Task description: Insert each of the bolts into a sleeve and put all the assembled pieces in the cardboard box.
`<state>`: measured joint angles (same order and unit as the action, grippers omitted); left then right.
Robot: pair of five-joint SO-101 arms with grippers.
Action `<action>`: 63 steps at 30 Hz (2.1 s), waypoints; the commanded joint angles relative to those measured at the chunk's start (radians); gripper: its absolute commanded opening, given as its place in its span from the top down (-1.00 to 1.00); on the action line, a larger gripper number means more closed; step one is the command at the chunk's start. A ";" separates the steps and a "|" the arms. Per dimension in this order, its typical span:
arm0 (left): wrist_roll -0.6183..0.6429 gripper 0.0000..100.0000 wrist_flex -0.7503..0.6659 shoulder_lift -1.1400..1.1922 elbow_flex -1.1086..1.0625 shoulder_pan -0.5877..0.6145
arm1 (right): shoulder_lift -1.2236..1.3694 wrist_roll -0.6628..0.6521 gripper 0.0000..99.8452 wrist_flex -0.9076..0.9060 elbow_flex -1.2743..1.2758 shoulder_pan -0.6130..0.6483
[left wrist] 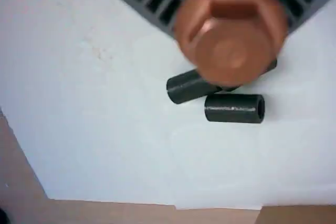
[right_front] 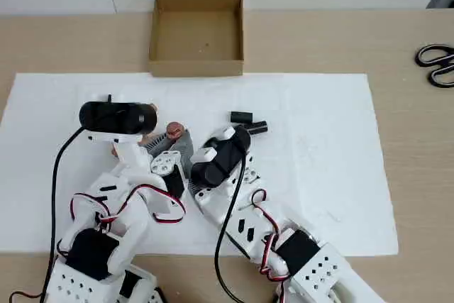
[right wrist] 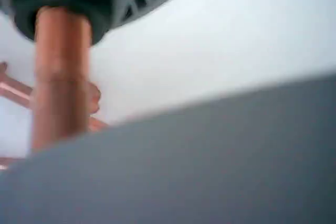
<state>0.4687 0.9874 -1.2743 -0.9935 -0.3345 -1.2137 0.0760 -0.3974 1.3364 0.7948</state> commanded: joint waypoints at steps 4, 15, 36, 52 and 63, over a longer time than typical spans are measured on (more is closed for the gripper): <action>0.005 0.99 0.055 0.002 0.005 -0.002 | -0.027 -0.011 0.99 0.148 0.008 -0.010; 0.003 0.99 0.097 0.002 0.019 -0.003 | -0.027 -0.012 0.99 0.205 0.037 -0.010; -0.038 0.99 0.117 0.002 0.108 -0.021 | -0.027 -0.012 0.99 0.203 0.040 -0.005; -0.038 0.99 0.098 0.184 0.180 -0.025 | -0.027 -0.012 0.99 0.203 0.048 -0.005; -0.041 0.93 0.195 0.192 0.183 -0.054 | -0.027 -0.012 0.99 0.203 0.048 -0.005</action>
<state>0.4365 1.1531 -1.0917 -0.8462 -0.3713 -1.2137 0.0729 -0.2225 1.4024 0.7902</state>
